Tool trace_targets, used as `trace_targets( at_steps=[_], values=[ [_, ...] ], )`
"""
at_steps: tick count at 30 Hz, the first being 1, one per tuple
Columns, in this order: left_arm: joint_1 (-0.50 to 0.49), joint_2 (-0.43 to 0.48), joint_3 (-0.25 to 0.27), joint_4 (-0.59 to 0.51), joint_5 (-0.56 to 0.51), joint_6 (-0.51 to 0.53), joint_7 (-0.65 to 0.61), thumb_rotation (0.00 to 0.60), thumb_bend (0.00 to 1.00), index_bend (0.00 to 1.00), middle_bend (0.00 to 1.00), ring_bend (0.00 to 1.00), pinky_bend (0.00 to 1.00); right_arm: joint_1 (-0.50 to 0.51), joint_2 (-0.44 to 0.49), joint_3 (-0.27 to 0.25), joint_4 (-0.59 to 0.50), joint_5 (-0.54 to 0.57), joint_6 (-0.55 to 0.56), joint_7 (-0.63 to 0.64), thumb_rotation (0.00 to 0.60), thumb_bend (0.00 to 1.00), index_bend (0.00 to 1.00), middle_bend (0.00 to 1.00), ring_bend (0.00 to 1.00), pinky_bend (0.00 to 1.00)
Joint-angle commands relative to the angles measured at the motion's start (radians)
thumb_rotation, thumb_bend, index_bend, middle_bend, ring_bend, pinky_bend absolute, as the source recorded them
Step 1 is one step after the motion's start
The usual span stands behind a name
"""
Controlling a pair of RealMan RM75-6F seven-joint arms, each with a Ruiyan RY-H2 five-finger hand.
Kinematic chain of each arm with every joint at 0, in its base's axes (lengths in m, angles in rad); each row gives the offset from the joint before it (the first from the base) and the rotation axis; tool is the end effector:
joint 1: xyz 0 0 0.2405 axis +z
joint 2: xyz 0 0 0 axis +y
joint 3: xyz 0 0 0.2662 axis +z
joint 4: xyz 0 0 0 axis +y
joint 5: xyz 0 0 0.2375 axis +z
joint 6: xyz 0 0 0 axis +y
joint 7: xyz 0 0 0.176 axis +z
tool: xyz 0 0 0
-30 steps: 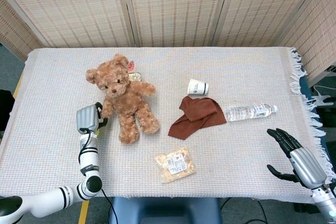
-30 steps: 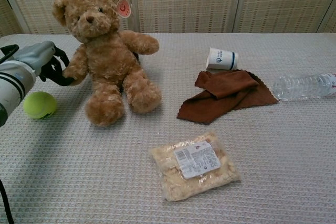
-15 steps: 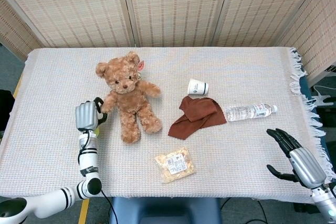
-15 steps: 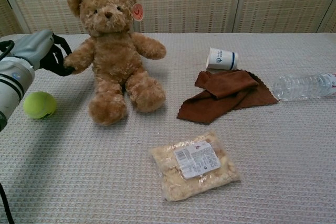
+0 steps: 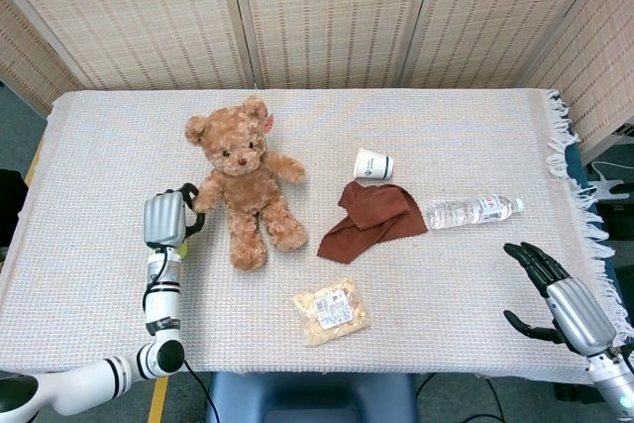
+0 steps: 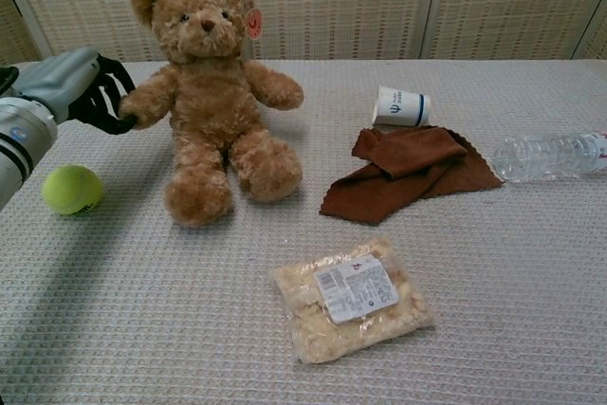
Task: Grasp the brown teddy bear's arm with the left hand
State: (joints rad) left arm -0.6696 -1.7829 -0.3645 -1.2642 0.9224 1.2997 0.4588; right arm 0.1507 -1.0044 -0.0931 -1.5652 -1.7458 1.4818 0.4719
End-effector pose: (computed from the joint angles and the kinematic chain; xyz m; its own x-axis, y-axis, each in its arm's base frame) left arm -0.1840 0.4160 -0.0267 0.3053 -0.0408 0.9514 0.9506 0.0729 -0.3019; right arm -0.3178 -0.1983 0.1414 0.1402 -0.2206 0.9652 -0.9710 -0.2214 0.0905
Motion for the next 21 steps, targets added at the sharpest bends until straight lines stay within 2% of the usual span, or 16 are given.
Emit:
trace_targets(
  at_steps=[1, 5, 11, 15, 18, 21],
  values=[
    [0.027, 0.055, 0.033, -0.065, 0.027, -0.002, -0.003, 0.600, 0.35, 0.26, 0.36, 0.35, 0.46, 0.000, 0.000, -0.001, 0.000, -0.001, 0.000, 0.000, 0.600, 0.19, 0.00, 0.07, 0.00, 0.12],
    [0.076, 0.152, 0.108, -0.151, 0.069, -0.022, 0.009, 0.600, 0.36, 0.19, 0.27, 0.27, 0.41, 0.000, 0.001, -0.001, 0.000, 0.000, -0.001, 0.004, 0.600, 0.19, 0.00, 0.07, 0.00, 0.12],
    [0.179, 0.358, 0.266, -0.262, 0.240, -0.022, -0.084, 0.600, 0.35, 0.12, 0.17, 0.17, 0.36, 0.007, -0.005, -0.002, 0.000, 0.004, -0.021, -0.011, 0.600, 0.19, 0.00, 0.07, 0.00, 0.12],
    [0.254, 0.470, 0.355, -0.297, 0.393, 0.053, -0.169, 0.600, 0.35, 0.12, 0.14, 0.15, 0.35, 0.012, -0.008, -0.006, -0.004, 0.004, -0.038, -0.029, 0.600, 0.19, 0.00, 0.07, 0.00, 0.12],
    [0.310, 0.504, 0.402, -0.275, 0.480, 0.123, -0.241, 0.600, 0.35, 0.12, 0.15, 0.15, 0.34, 0.010, -0.013, -0.004, -0.005, 0.005, -0.035, -0.041, 0.600, 0.19, 0.00, 0.07, 0.00, 0.12],
    [0.362, 0.513, 0.430, -0.259, 0.505, 0.162, -0.286, 0.600, 0.35, 0.12, 0.16, 0.15, 0.34, 0.008, -0.018, 0.003, -0.007, 0.015, -0.030, -0.047, 0.600, 0.19, 0.00, 0.07, 0.00, 0.12]
  ],
)
